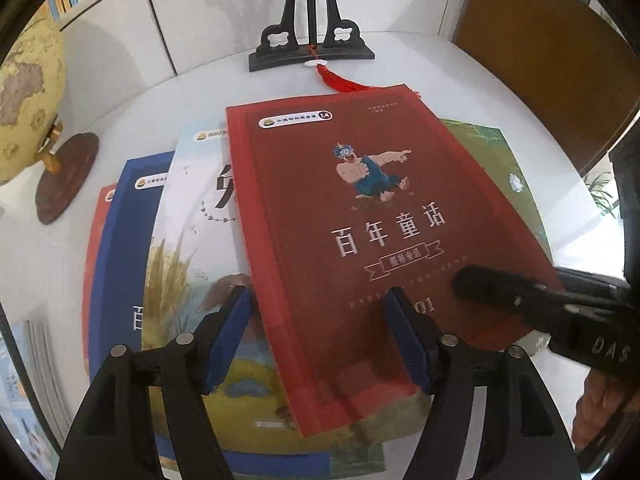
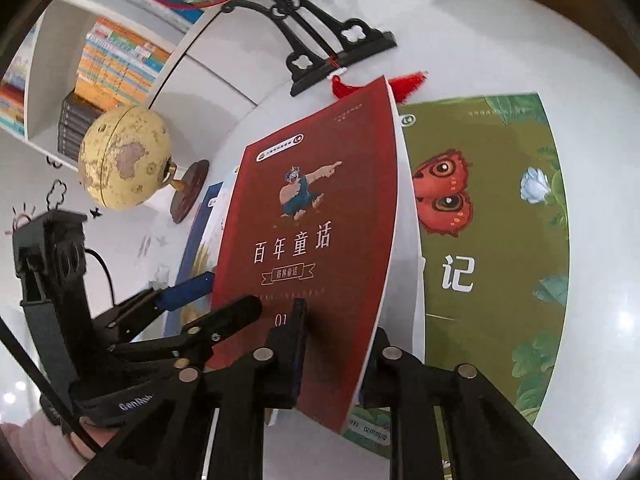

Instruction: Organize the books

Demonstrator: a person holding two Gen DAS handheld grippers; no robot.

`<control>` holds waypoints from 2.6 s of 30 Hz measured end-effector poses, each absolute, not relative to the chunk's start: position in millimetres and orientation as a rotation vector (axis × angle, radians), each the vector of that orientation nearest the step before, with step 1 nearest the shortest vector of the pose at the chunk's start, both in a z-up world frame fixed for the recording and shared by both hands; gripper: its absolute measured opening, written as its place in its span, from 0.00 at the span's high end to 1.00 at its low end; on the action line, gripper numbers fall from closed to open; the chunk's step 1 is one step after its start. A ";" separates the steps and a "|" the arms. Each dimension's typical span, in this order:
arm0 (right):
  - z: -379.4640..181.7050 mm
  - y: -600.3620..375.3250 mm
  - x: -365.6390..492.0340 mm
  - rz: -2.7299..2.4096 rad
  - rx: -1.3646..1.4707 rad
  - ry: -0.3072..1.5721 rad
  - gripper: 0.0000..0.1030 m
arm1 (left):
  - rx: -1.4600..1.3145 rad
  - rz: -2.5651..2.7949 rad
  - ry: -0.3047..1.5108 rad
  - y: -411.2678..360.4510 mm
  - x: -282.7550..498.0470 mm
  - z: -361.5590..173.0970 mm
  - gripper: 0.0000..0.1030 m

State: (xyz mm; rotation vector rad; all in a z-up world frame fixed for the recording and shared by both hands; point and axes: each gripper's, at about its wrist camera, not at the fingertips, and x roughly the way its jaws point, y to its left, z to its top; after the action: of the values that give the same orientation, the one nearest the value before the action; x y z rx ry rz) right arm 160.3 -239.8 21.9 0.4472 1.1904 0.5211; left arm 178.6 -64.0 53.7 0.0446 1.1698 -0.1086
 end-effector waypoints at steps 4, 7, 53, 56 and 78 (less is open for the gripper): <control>19.0 -242.2 160.8 0.519 0.488 1.183 0.86 | -0.097 -0.081 1.192 -55.3 184.3 57.9 0.36; 20.9 -243.5 160.5 0.503 0.473 1.178 0.87 | -0.306 -0.148 1.142 -41.0 178.8 72.9 0.37; 118.2 -142.7 88.7 0.620 0.202 0.931 0.93 | -0.199 -0.073 1.021 19.9 109.7 121.0 0.84; 125.3 -121.8 77.3 0.638 0.195 0.928 0.93 | -0.214 -0.050 1.027 42.4 95.1 128.6 0.84; 191.5 71.7 14.1 0.807 0.061 0.843 0.93 | -0.359 0.075 0.917 224.1 3.8 170.1 0.83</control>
State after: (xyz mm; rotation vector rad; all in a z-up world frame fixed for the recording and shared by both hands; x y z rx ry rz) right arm 14.1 71.7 191.5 0.0613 0.8425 0.8066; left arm 3.8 224.1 170.1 -0.3586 0.9165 0.0751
